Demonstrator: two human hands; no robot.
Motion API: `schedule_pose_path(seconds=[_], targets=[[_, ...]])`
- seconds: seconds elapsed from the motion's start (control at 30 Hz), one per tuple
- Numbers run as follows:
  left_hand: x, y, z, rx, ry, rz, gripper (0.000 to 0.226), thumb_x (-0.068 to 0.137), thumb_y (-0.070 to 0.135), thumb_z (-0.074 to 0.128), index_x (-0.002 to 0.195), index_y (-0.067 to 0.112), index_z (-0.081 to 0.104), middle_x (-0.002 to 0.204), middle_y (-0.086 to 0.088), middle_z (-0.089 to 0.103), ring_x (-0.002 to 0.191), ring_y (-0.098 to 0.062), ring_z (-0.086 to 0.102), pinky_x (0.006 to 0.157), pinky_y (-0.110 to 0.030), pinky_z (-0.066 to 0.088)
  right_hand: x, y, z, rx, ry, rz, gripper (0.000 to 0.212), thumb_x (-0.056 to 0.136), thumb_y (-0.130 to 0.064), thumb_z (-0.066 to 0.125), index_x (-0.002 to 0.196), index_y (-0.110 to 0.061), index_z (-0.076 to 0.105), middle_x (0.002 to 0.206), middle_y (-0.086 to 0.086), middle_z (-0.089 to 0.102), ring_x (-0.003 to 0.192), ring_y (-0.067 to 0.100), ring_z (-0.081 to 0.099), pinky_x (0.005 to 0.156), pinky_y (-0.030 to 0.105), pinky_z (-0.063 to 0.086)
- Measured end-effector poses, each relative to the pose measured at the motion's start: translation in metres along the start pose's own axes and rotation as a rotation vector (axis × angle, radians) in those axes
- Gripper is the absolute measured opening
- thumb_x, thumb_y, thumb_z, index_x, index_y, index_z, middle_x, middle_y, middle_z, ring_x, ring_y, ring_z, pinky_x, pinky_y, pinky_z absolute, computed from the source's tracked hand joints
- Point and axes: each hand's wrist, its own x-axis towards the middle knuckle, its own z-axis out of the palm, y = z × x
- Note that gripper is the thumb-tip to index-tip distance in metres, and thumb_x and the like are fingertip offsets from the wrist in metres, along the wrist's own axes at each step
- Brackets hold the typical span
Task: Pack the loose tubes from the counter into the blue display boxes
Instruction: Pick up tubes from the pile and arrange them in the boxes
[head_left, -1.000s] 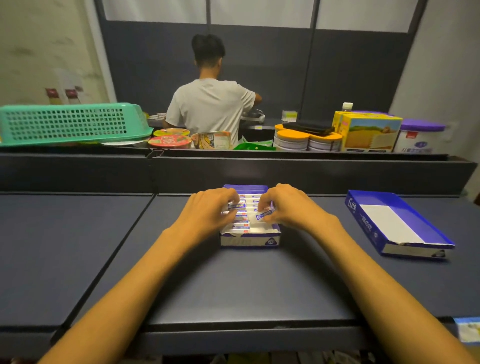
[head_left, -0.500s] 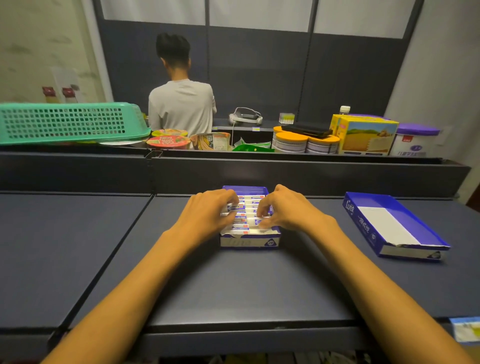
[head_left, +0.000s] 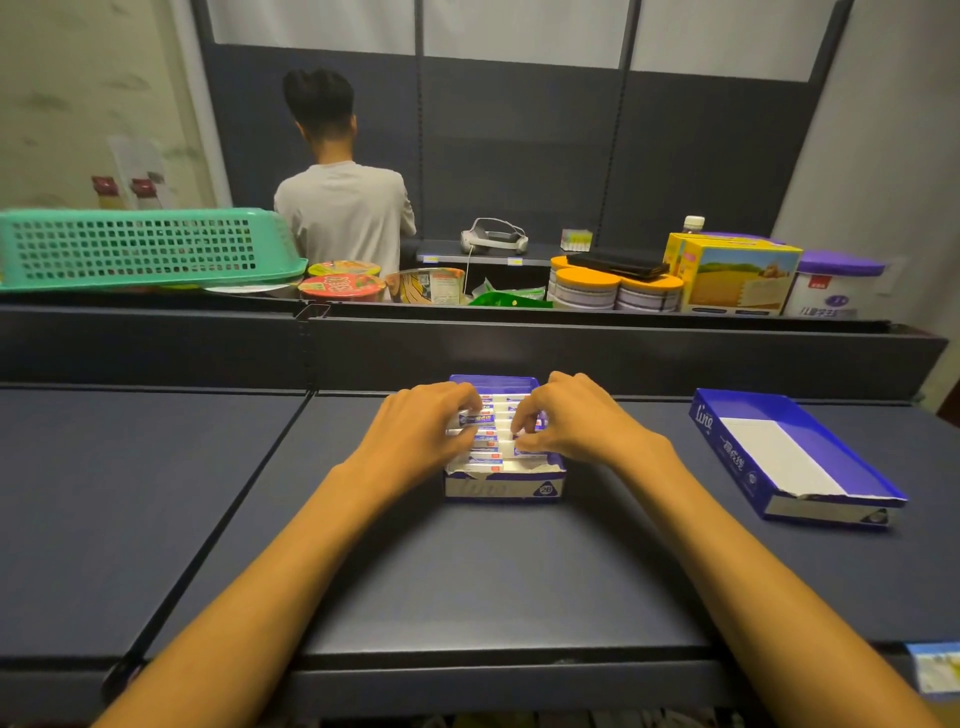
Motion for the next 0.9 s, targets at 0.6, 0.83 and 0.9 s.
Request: schedule_pose_path(seconds=[0.6, 0.83, 0.9], targets=[[0.012, 0.019, 0.004, -0.319, 0.049, -0.009, 0.025, 0.077, 0.029, 0.079, 0.098, 0.024, 0.065, 0.095, 0.01, 0.069, 0.086, -0.006, 0.063, 0.078, -0.031, 0.055, -0.024, 0.038, 0.002, 0.345, 0.073, 0.102, 0.038, 0.088, -0.043, 0.065, 0.121, -0.025, 0.058, 0.109, -0.008, 0.057, 0.094, 0.008, 0.056, 0.076, 0.023, 0.049], [0.023, 0.043, 0.016, -0.487, -0.113, -0.07, 0.025, 0.07, 0.021, 0.085, 0.088, 0.022, 0.067, 0.086, 0.007, 0.071, 0.078, -0.007, 0.069, 0.073, -0.028, 0.06, -0.03, 0.041, 0.008, 0.498, 0.027, 0.06, 0.026, 0.089, -0.039, 0.065, 0.113, -0.03, 0.063, 0.103, -0.006, 0.068, 0.089, 0.009, 0.063, 0.076, 0.026, 0.056], [0.024, 0.043, 0.017, -0.479, -0.125, -0.073, 0.027, 0.069, 0.021, 0.086, 0.087, 0.021, 0.066, 0.086, 0.005, 0.071, 0.077, -0.007, 0.069, 0.071, -0.026, 0.059, -0.03, 0.041, 0.008, 0.514, 0.015, 0.067, 0.025, 0.089, -0.036, 0.065, 0.112, -0.028, 0.064, 0.106, -0.004, 0.069, 0.091, 0.009, 0.064, 0.074, 0.025, 0.055]])
